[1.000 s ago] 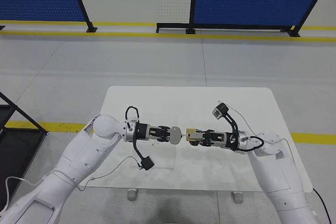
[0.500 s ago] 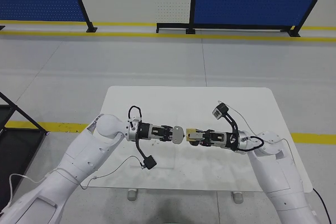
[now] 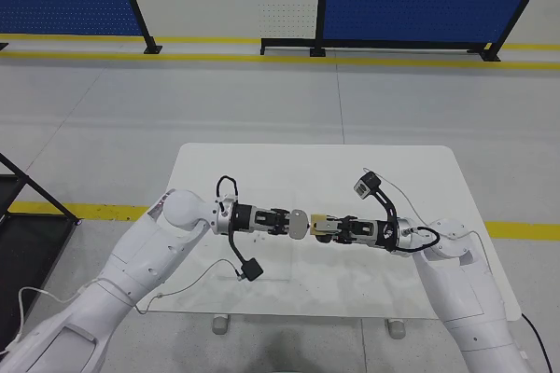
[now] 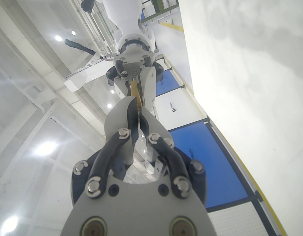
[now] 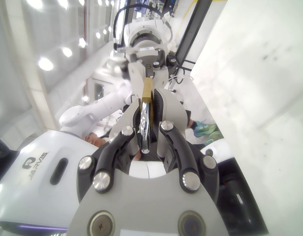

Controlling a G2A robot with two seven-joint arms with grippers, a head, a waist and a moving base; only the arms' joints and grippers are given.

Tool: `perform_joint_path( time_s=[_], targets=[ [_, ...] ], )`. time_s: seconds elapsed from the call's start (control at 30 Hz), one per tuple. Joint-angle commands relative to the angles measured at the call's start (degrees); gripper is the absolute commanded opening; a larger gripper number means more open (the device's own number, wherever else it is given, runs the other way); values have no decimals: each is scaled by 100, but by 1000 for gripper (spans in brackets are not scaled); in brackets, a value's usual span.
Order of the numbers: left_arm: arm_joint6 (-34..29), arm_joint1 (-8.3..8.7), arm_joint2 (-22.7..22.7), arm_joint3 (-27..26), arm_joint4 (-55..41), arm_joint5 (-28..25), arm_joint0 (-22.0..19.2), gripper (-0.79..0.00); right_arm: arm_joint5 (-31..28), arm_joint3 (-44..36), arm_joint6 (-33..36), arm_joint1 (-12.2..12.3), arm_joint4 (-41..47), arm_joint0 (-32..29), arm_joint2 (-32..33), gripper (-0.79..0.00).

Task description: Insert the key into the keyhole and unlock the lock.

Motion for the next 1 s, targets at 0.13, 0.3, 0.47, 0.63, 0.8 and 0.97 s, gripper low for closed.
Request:
perform_joint_path(
  time_s=[0.13, 0.3, 0.47, 0.63, 0.8, 0.97],
  targets=[
    [49, 12, -49, 0, -61, 1, 25, 0, 0, 0, 0, 0, 0, 0, 0, -785],
    [120, 33, -137, -32, -176, 7, 56, 0, 0, 0, 0, 0, 0, 0, 0, -785],
    [372, 93, -341, -31, -527, -479, 70, 0, 0, 0, 0, 0, 0, 0, 0, -785],
    [739, 161, -357, -29, -620, -2012, -97, 0, 0, 0, 0, 0, 0, 0, 0, -785],
    [1063, 168, -266, 292, -1088, -3477, -310, 0, 0, 0, 0, 0, 0, 0, 0, -785],
    [1381, 106, 2, 938, -1682, -4251, -500, 0, 0, 0, 0, 0, 0, 0, 0, -785]
  ],
)
